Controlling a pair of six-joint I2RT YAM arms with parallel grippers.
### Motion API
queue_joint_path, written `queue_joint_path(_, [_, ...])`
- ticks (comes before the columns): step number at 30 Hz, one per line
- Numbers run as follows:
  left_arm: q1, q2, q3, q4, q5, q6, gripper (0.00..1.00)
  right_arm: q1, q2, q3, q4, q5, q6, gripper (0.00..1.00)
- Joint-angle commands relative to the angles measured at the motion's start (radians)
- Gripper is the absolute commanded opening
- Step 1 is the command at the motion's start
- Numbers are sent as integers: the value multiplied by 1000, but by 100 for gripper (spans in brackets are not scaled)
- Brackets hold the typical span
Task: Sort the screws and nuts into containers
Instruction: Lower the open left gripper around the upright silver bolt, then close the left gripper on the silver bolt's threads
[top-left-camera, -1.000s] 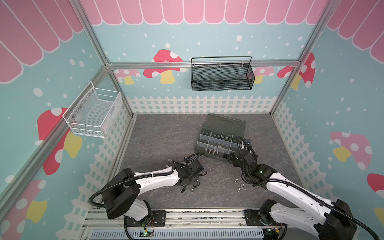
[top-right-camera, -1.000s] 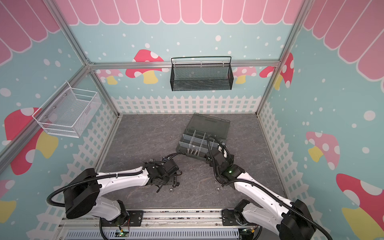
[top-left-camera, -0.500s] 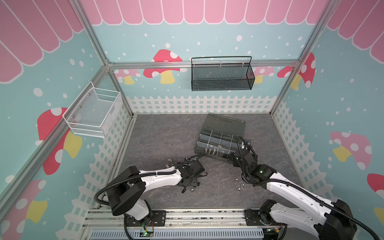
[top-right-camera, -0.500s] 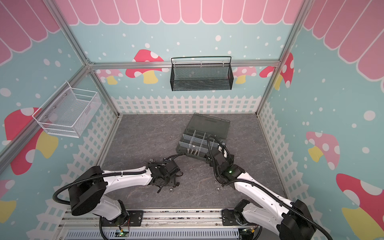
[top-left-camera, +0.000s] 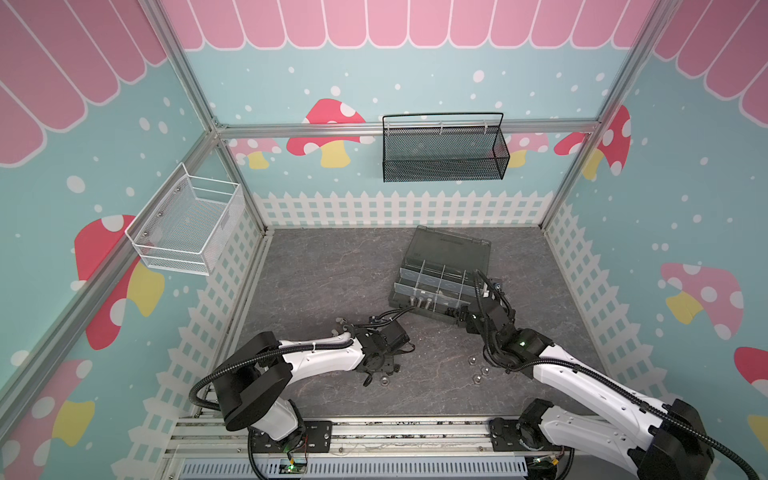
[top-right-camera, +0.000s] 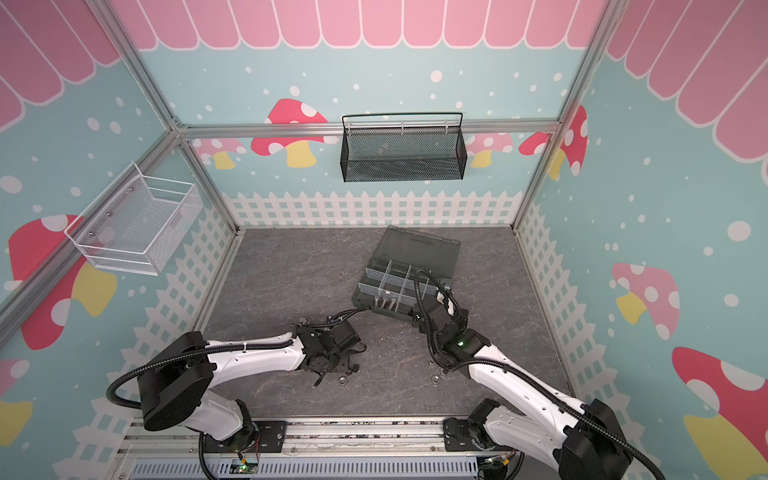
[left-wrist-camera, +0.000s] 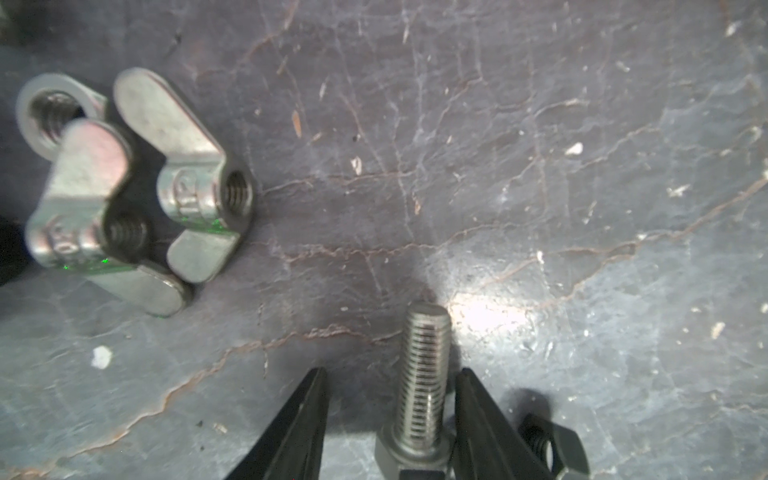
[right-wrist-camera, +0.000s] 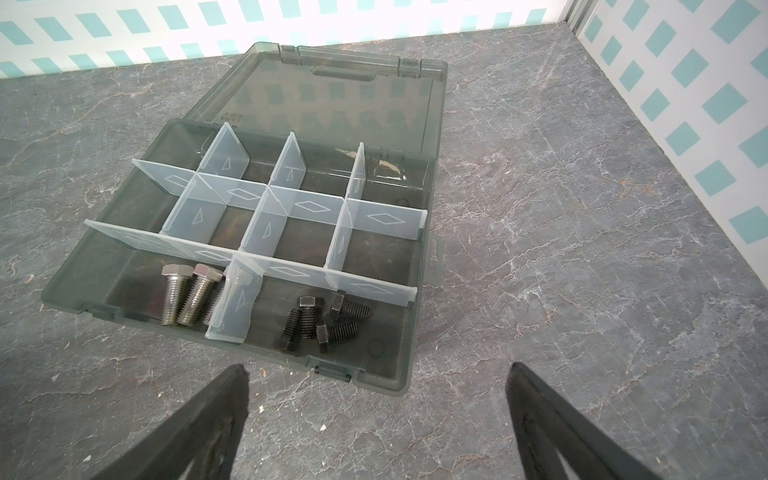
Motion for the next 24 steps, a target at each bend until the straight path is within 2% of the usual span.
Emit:
queue_joint_path(1, [-7, 49, -9, 4, 38, -27, 45, -1, -15, -6, -18, 18, 23, 98])
queue_joint_path(11, [-9, 65, -11, 3, 44, -33, 25, -2, -15, -4, -18, 21, 23, 98])
queue_joint_path(24, [-9, 82, 36, -4, 6, -17, 14, -1, -18, 4, -12, 26, 19, 98])
